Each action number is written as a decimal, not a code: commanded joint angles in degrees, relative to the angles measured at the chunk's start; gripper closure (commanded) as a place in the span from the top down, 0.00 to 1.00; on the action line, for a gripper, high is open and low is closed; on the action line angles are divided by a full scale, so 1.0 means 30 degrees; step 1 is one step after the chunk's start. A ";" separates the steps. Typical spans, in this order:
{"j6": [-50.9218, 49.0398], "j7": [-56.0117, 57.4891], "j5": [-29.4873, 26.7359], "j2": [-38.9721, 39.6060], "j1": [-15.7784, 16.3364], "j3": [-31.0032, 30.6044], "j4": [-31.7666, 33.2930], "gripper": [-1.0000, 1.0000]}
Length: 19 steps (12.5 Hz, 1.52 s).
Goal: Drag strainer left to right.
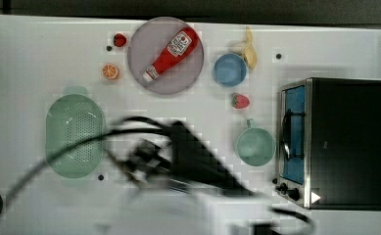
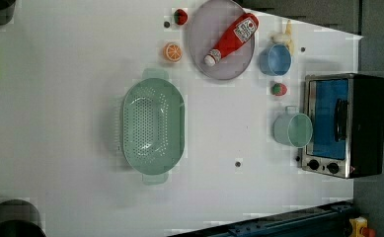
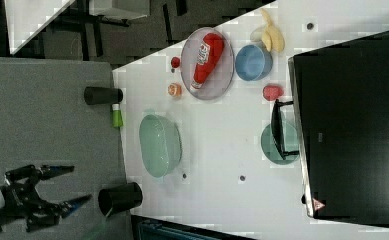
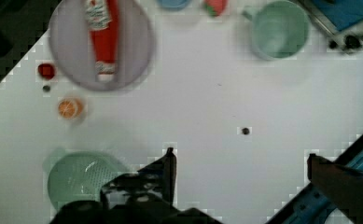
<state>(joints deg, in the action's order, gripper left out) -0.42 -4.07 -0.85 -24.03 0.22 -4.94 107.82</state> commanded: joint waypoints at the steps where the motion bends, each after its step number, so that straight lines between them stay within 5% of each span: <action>1: 0.1222 -0.1957 -0.0384 0.2701 0.1031 -0.3070 0.1035 1.00; 9: 0.8357 -1.8735 0.0287 0.9767 0.1146 -0.9674 0.1144 1.00; 14: 1.1232 -2.6886 0.3922 1.4747 0.1552 -0.9917 0.1281 1.00; 19: 1.5567 -2.7456 0.5590 1.8925 0.1554 -0.9110 0.1540 1.00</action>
<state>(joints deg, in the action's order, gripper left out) 45.99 -81.64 13.83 33.01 5.12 -33.63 112.63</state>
